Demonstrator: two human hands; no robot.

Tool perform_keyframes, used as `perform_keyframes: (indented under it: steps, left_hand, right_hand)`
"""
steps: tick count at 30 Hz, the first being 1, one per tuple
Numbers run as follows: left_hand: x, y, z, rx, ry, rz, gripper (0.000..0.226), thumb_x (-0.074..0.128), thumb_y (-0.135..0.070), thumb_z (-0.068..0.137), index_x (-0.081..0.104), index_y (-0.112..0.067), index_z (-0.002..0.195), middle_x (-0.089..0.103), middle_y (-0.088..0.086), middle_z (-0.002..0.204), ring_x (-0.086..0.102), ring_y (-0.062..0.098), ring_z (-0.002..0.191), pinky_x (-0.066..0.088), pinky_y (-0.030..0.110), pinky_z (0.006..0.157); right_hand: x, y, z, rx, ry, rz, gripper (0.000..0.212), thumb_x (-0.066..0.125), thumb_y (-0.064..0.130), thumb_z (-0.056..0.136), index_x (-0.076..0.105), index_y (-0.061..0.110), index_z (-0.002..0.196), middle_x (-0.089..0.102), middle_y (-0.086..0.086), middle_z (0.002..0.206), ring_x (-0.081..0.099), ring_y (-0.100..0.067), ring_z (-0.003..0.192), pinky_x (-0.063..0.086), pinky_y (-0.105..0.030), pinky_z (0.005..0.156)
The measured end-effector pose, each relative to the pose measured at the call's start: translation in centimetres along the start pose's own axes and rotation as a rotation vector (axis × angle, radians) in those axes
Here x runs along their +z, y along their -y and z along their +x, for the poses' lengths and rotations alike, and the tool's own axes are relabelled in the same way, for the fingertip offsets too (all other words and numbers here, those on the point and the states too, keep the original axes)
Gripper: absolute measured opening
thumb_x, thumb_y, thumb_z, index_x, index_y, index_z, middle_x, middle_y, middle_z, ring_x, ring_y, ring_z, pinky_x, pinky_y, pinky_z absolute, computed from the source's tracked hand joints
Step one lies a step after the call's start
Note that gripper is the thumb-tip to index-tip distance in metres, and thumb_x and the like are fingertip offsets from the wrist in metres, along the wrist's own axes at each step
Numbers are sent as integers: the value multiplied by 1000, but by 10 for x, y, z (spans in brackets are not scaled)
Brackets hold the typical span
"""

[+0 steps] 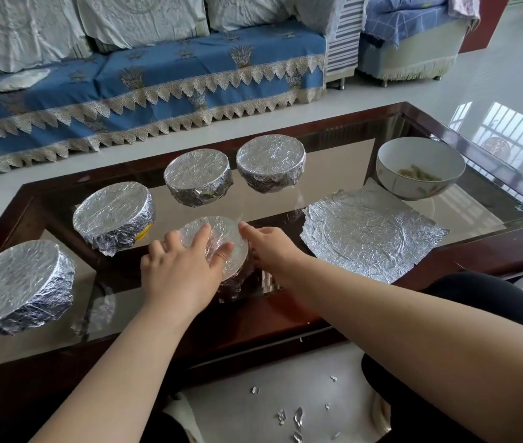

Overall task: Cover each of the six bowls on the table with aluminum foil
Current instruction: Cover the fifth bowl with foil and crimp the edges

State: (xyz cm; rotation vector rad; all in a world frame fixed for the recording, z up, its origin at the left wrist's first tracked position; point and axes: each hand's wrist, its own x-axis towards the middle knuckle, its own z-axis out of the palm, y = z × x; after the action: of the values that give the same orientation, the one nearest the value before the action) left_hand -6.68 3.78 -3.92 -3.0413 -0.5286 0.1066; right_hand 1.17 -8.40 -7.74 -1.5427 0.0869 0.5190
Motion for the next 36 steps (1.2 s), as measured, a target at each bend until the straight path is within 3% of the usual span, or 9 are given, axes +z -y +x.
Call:
perform_keyframes:
  steps: [5, 7, 10, 15, 21, 26, 30, 33, 36]
  left_hand:
    - [9, 3, 1, 15, -73, 33, 78, 2, -75, 85, 27, -44, 152, 38, 12, 145, 35, 36, 131, 33, 48, 105]
    - [13, 6, 3, 22, -68, -26, 82, 3, -75, 85, 27, -38, 153, 30, 15, 154, 23, 39, 142, 24, 51, 114]
    - [18, 7, 7, 42, -7, -186, 81, 7, -71, 87, 23, -32, 156, 8, 15, 165, 1, 38, 151, 7, 50, 121]
    - [23, 9, 10, 42, -70, -286, 85, 5, -69, 83, 34, -28, 152, 15, 16, 163, 11, 39, 148, 14, 49, 119]
    - [24, 8, 9, 34, -102, -308, 86, 4, -71, 85, 37, -27, 151, 18, 16, 162, 16, 39, 146, 18, 48, 117]
    - [24, 7, 9, 24, -104, -314, 78, 6, -68, 92, 37, -27, 151, 19, 15, 162, 18, 39, 145, 18, 48, 117]
    - [24, 6, 10, 16, -79, -319, 64, 18, -58, 98, 35, -28, 152, 17, 14, 163, 15, 38, 146, 17, 48, 117]
    - [23, 7, 9, 17, -78, -327, 64, 18, -59, 98, 35, -29, 152, 16, 14, 163, 15, 38, 146, 18, 48, 117]
    - [23, 7, 8, 13, -78, -322, 60, 21, -56, 100, 35, -29, 152, 17, 14, 163, 16, 38, 145, 18, 47, 117]
  right_hand:
    - [6, -16, -13, -117, -80, -92, 37, 34, 39, 102, 65, 19, 98, 65, 4, 90, 58, -11, 86, 44, -30, 84]
    - [9, -23, -21, -183, -68, -65, 39, 31, 35, 103, 66, 21, 115, 68, 7, 106, 60, -8, 104, 46, -27, 95]
    - [18, -34, -25, -231, -74, -117, 44, 30, 44, 99, 64, 22, 116, 69, 7, 104, 61, -9, 104, 46, -34, 100]
    - [24, -42, -25, -143, -154, 3, 38, 36, 33, 100, 66, 9, 95, 70, -14, 95, 60, -18, 80, 51, -44, 88]
    - [30, -42, -21, 11, -297, 202, 20, 49, 26, 98, 68, 18, 96, 70, 0, 89, 64, -16, 83, 54, -33, 82]
    - [31, -40, -22, 73, -308, 298, 13, 52, 9, 97, 64, 14, 96, 66, 2, 78, 60, -11, 65, 51, -21, 64]
    - [32, -39, -20, 84, -352, 246, 12, 55, 5, 93, 61, 14, 99, 65, -1, 91, 60, -13, 75, 51, -22, 67]
    - [29, -39, -20, 47, -363, 157, 15, 54, 4, 92, 60, 14, 103, 61, 5, 88, 54, -7, 71, 42, -15, 60]
    - [24, -36, -23, 32, -341, 80, 14, 58, 7, 90, 62, 14, 102, 64, 8, 84, 59, -7, 74, 48, -17, 68]
